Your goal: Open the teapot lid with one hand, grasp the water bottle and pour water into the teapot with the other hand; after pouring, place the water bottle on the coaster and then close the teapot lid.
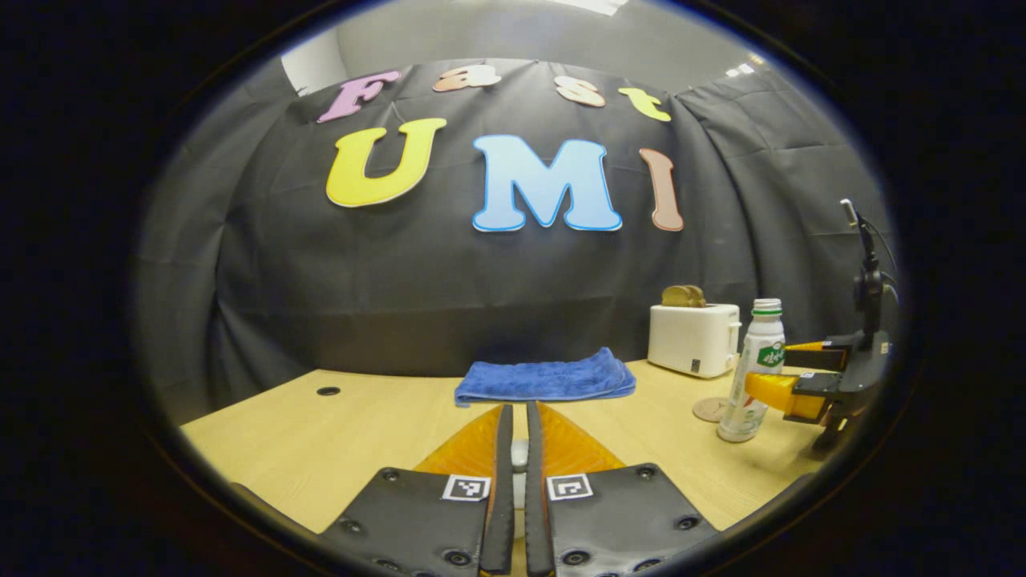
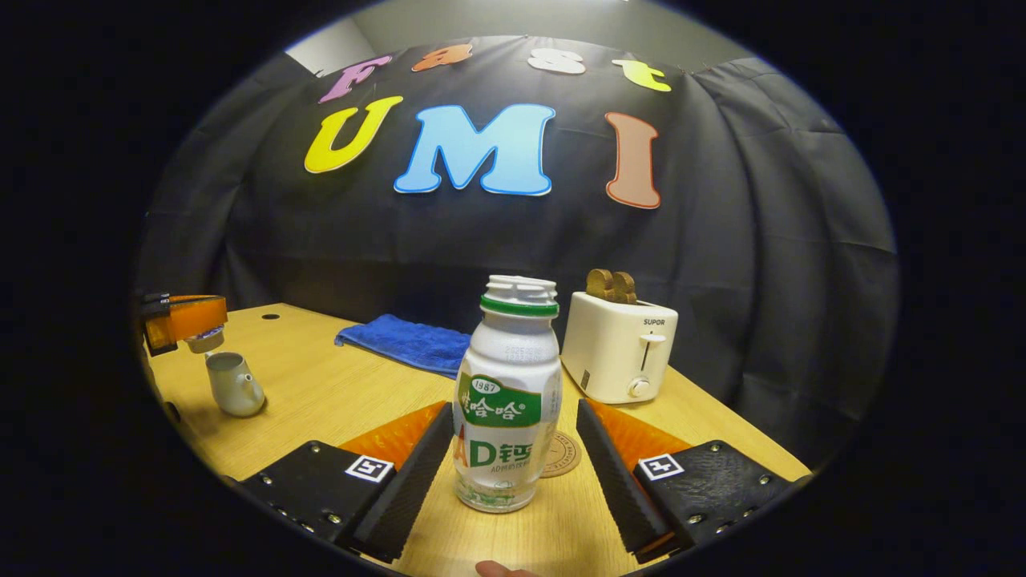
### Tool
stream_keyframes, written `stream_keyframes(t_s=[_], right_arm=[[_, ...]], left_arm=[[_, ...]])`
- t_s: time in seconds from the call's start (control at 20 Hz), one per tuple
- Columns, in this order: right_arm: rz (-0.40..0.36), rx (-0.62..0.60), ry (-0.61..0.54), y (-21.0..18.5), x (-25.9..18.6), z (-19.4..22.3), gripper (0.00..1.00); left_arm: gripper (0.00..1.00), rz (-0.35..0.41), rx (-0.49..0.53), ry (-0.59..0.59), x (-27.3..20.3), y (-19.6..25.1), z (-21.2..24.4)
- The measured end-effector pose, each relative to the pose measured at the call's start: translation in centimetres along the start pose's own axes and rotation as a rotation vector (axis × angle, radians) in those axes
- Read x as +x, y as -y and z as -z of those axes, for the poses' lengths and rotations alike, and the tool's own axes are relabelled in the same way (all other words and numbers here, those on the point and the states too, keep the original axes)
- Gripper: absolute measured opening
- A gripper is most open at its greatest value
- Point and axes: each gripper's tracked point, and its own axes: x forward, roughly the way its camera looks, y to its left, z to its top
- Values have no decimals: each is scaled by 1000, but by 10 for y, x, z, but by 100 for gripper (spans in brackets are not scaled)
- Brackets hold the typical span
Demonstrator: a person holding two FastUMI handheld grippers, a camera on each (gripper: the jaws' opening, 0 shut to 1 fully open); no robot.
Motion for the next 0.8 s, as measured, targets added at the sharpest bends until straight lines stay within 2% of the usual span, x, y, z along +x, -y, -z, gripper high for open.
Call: stream_keyframes(t_s=[0.05,0.1,0.15,0.25,0.3,0.5,0.65,0.7,0.75,0.8], right_arm=[[-4,12,-10,0,6,2,95],[-8,18,-19,1,11,6,95],[-6,24,-31,2,17,8,95],[-29,43,-50,-2,19,15,95],[-31,54,-44,-2,20,16,83],[-16,37,-49,3,13,15,76],[-28,32,-44,0,6,11,76],[-32,22,-39,-2,3,8,76],[-39,11,-31,-4,-1,3,76],[-47,-1,-23,-7,-5,-1,76]], left_arm=[[12,1,-2,1,1,0,1],[17,4,-4,1,1,0,1],[12,3,-3,0,0,0,2],[12,0,-7,-5,1,-4,4],[12,-1,-12,-3,2,-5,3],[12,-7,-16,4,-2,-6,1],[12,0,-15,19,-5,-4,-5],[17,4,-14,28,-8,-2,-12],[12,8,-15,44,-14,-1,-19],[17,14,-16,61,-20,1,-27]])
